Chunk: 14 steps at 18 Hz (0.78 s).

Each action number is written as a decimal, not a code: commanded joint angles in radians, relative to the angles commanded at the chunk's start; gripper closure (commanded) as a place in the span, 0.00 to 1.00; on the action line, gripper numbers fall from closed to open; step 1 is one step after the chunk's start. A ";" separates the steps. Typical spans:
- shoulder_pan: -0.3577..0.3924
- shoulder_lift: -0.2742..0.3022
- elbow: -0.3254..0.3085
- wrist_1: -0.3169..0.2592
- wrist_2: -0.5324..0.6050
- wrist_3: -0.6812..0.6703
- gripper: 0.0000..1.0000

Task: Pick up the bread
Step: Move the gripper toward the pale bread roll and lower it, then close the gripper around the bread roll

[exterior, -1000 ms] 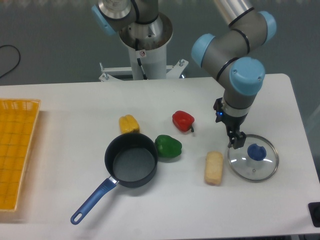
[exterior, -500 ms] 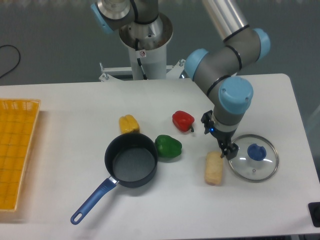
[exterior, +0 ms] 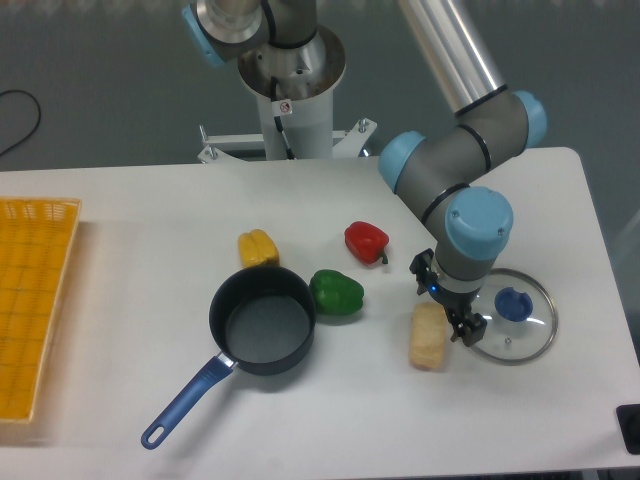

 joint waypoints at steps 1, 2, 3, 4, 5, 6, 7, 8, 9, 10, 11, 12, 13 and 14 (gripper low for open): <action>0.000 -0.003 -0.005 0.002 -0.002 -0.003 0.00; 0.000 -0.008 -0.008 0.006 0.000 -0.017 0.00; -0.003 -0.014 -0.009 0.014 -0.002 -0.047 0.00; -0.006 -0.020 -0.009 0.017 -0.002 -0.083 0.00; -0.008 -0.021 -0.009 0.018 -0.002 -0.112 0.00; -0.009 -0.021 -0.009 0.021 -0.002 -0.132 0.00; -0.011 -0.021 -0.009 0.021 -0.002 -0.147 0.00; -0.014 -0.023 -0.011 0.021 -0.003 -0.159 0.00; -0.014 -0.025 -0.011 0.021 -0.003 -0.170 0.00; -0.014 -0.025 -0.011 0.023 -0.003 -0.181 0.00; -0.014 -0.025 -0.011 0.023 -0.003 -0.187 0.00; -0.014 -0.026 -0.011 0.025 -0.003 -0.187 0.02; -0.014 -0.028 -0.011 0.025 -0.003 -0.187 0.07; -0.014 -0.029 -0.011 0.029 -0.003 -0.187 0.10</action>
